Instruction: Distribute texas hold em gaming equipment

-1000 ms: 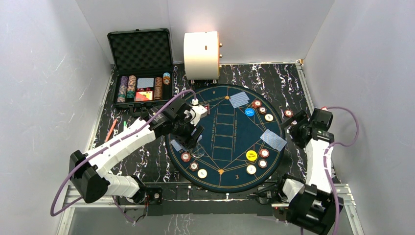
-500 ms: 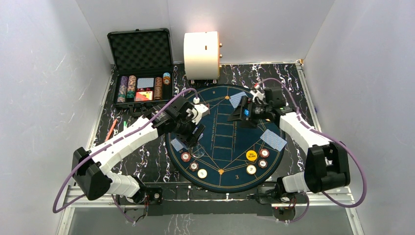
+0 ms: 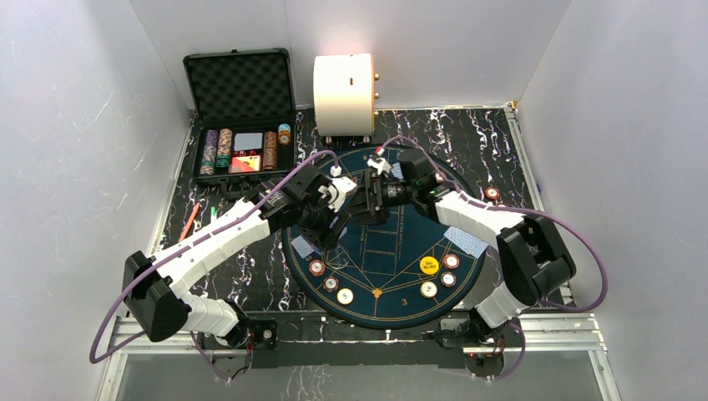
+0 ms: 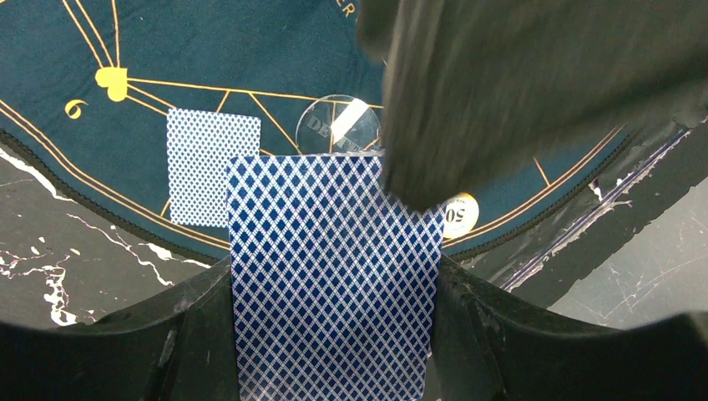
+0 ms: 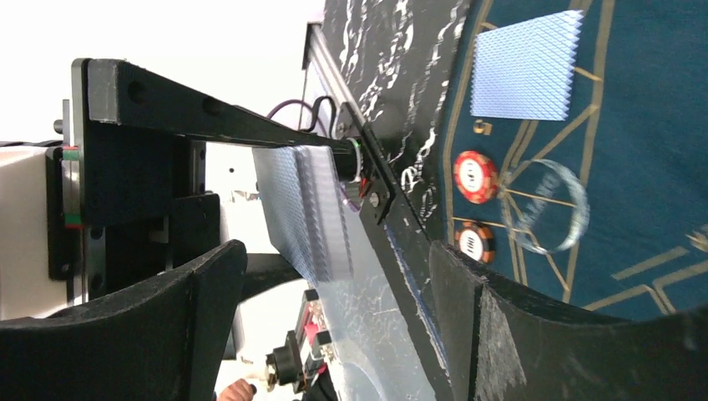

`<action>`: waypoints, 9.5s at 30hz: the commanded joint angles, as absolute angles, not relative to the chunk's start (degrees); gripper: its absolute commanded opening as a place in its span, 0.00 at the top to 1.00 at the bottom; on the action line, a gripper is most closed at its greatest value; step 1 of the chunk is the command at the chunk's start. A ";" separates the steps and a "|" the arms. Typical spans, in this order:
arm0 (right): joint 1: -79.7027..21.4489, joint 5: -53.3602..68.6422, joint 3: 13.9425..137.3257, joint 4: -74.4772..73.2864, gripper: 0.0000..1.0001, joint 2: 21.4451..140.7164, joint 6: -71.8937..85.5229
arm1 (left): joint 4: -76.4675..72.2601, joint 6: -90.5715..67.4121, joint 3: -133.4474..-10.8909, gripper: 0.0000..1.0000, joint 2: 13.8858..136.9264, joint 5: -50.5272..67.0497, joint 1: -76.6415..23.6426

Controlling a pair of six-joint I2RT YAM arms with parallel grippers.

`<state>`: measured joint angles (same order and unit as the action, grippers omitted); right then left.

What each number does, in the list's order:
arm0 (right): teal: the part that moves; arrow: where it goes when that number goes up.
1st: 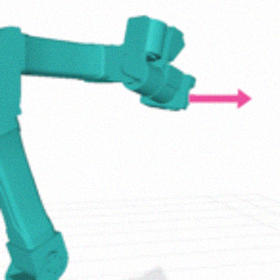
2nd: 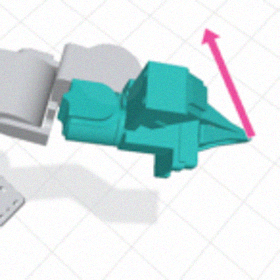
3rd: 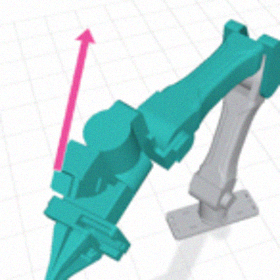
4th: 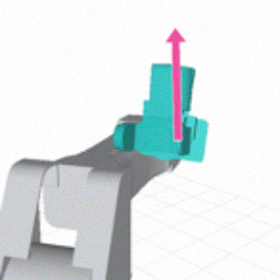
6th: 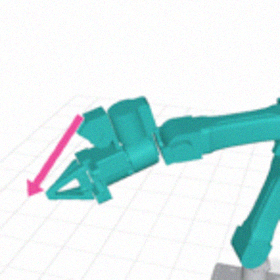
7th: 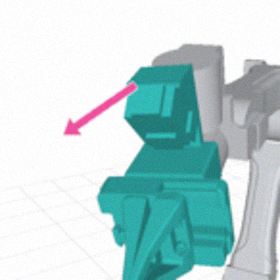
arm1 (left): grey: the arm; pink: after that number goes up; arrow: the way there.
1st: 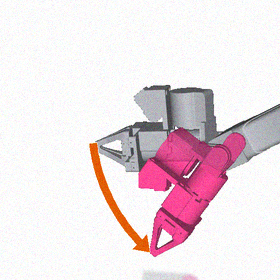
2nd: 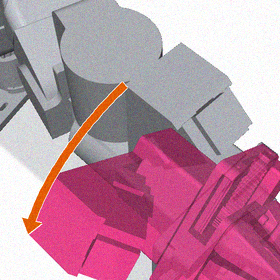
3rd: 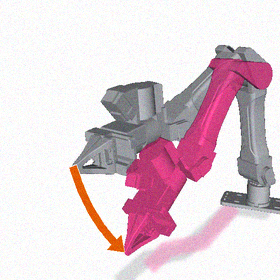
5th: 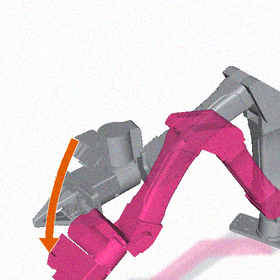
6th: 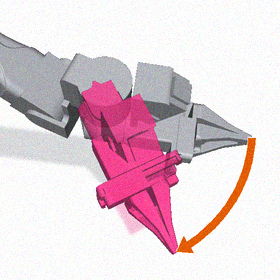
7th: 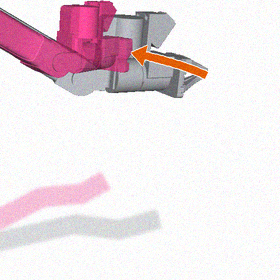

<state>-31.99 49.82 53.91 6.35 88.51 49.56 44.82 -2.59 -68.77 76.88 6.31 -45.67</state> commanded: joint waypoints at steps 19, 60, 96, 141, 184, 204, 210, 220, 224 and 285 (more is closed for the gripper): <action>-40.82 44.80 59.86 8.20 0.36 92.89 50.79 | 43.25 -2.76 -70.31 1.00 71.87 6.41 -46.58; -37.19 40.90 64.45 -8.48 0.38 86.18 40.13 | 42.72 -3.21 -69.52 1.00 72.25 7.29 -46.64; -37.26 35.31 71.63 -21.92 0.67 83.28 33.97 | 42.94 -4.00 -69.09 1.00 72.11 7.03 -46.63; -28.47 47.99 72.30 -25.84 1.00 78.23 35.68 | 41.19 -4.72 -65.29 1.00 68.40 5.92 -46.65; -41.81 33.75 74.32 -2.73 0.52 110.70 41.17 | 50.20 -9.25 -72.90 1.00 64.30 -0.81 -46.61; -30.72 57.27 61.43 8.34 0.32 85.10 47.94 | 47.55 -6.69 -72.35 1.00 68.62 3.87 -46.66; -33.62 56.39 62.44 9.75 0.33 87.24 48.42 | 47.38 -6.50 -72.19 1.00 69.00 4.92 -46.65; -36.85 54.71 65.52 8.33 0.37 90.76 47.59 | 46.66 -6.42 -72.15 1.00 69.67 6.76 -46.62; -36.81 54.20 66.37 6.06 0.44 90.86 46.37 | 46.58 -6.50 -71.82 1.00 69.74 6.94 -46.62; -35.77 48.76 69.23 -10.14 0.83 85.02 39.74 | 47.21 -7.56 -70.25 1.00 70.50 4.92 -46.60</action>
